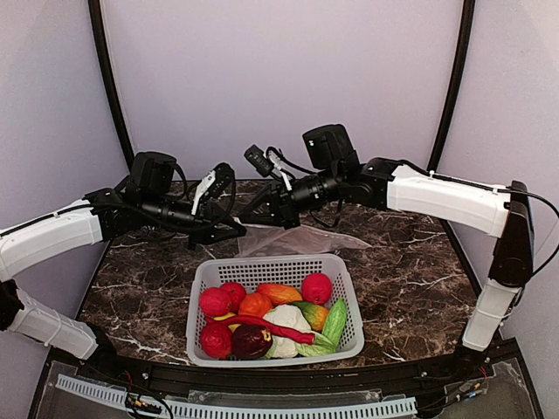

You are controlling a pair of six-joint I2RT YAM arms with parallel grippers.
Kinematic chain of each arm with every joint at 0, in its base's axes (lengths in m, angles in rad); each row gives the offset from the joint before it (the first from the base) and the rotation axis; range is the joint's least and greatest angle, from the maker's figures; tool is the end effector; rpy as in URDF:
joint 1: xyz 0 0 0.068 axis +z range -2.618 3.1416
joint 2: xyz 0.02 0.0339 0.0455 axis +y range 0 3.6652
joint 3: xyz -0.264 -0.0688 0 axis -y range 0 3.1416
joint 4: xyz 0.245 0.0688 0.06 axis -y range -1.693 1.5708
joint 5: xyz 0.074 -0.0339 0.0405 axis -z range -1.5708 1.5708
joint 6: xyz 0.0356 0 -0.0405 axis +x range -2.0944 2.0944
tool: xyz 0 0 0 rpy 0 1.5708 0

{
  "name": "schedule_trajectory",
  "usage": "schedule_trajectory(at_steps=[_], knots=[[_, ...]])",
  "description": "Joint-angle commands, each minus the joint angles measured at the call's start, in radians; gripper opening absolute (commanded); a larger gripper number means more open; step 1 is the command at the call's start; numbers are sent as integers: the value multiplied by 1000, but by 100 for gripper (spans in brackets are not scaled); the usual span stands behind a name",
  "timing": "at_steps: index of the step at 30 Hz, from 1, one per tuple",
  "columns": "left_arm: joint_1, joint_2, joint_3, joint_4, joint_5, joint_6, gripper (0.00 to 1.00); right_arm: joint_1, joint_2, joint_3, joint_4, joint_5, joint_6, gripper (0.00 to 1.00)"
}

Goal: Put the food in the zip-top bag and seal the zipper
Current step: Unzip the zipper from the zipper food storage bag.

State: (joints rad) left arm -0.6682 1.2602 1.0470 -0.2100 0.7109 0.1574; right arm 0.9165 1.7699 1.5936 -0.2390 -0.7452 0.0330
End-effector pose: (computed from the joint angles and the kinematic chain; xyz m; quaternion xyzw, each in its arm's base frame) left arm 0.2082 -0.1939 0.3302 0.4889 0.6454 -0.4114 0.4185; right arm 0.2338 0.3445 0.3480 -0.5133 0.6203 0.5037 0.3130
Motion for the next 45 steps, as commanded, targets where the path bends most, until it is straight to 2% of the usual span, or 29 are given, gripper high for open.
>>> schedule_trajectory(at_steps=[1, 16, 29, 45], knots=[[-7, -10, 24, -5, -24, -4, 1, 10, 10, 8, 20, 9, -5, 0], [19, -24, 25, 0, -136, -32, 1, 10, -37, -39, 10, 108, -27, 0], [100, -36, 14, 61, -72, -111, 1, 9, -64, -74, 37, 187, -27, 0], [138, -45, 10, 79, -104, -146, 0, 10, -91, -114, 58, 221, -13, 0]])
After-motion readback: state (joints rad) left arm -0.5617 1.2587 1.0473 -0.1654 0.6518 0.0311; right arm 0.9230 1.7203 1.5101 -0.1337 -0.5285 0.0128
